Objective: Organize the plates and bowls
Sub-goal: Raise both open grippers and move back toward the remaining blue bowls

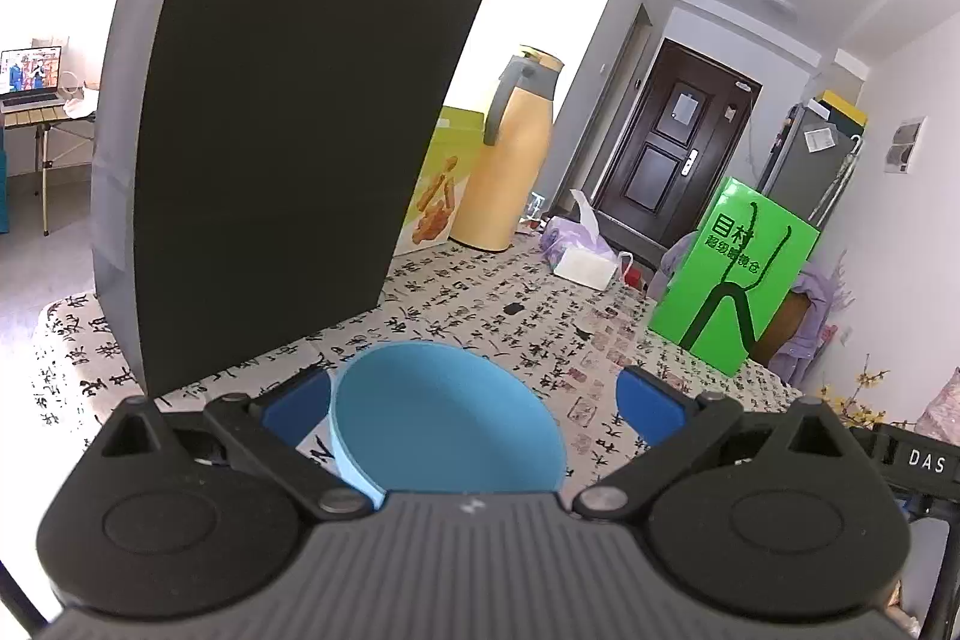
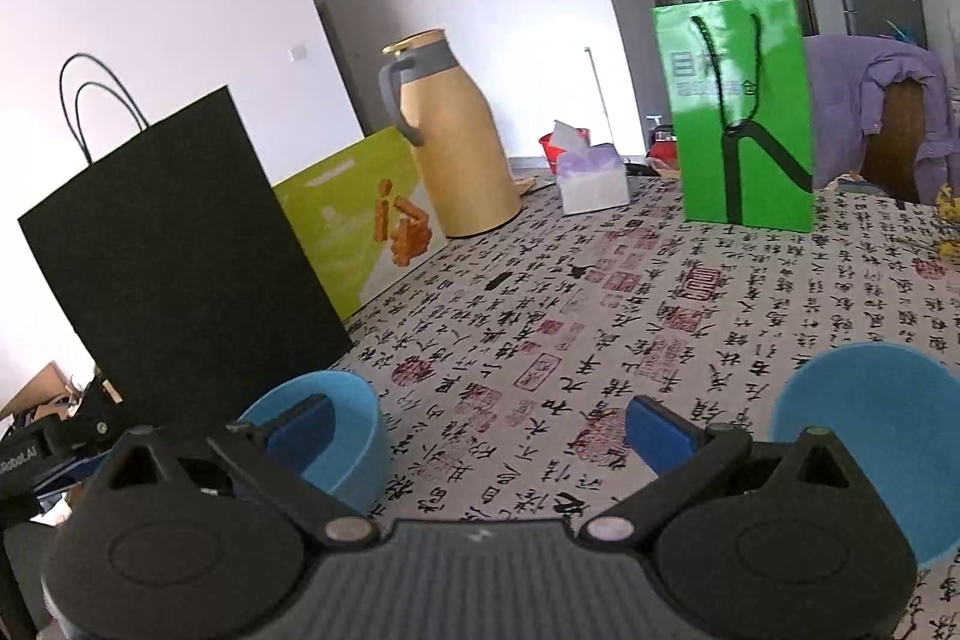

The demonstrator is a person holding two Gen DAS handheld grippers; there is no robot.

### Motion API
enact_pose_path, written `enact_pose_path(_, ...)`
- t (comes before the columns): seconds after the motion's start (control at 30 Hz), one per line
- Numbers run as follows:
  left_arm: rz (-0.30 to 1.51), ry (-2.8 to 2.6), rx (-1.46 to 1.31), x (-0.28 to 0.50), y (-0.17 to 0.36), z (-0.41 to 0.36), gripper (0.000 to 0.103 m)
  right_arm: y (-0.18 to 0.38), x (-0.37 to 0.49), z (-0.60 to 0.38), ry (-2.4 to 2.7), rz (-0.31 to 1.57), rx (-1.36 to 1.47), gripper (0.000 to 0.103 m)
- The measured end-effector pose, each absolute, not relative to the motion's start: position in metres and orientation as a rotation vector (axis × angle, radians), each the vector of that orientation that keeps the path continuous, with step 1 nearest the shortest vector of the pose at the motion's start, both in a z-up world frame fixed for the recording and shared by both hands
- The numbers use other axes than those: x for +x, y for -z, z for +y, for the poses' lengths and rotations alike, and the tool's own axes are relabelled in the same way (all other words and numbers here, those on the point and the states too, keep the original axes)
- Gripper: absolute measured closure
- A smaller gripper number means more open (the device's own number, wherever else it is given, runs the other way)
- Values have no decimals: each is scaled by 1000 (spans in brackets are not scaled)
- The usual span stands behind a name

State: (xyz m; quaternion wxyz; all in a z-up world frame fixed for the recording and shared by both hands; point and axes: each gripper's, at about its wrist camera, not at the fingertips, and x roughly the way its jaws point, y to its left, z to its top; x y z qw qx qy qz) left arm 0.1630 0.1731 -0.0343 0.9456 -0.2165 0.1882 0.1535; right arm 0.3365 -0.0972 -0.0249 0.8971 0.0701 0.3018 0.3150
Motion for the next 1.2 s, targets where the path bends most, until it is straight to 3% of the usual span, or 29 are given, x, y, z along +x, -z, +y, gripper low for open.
enact_pose_path(1.2,414,-193,-330,195,19,78,0,29,338,-243,-528,558,311,0)
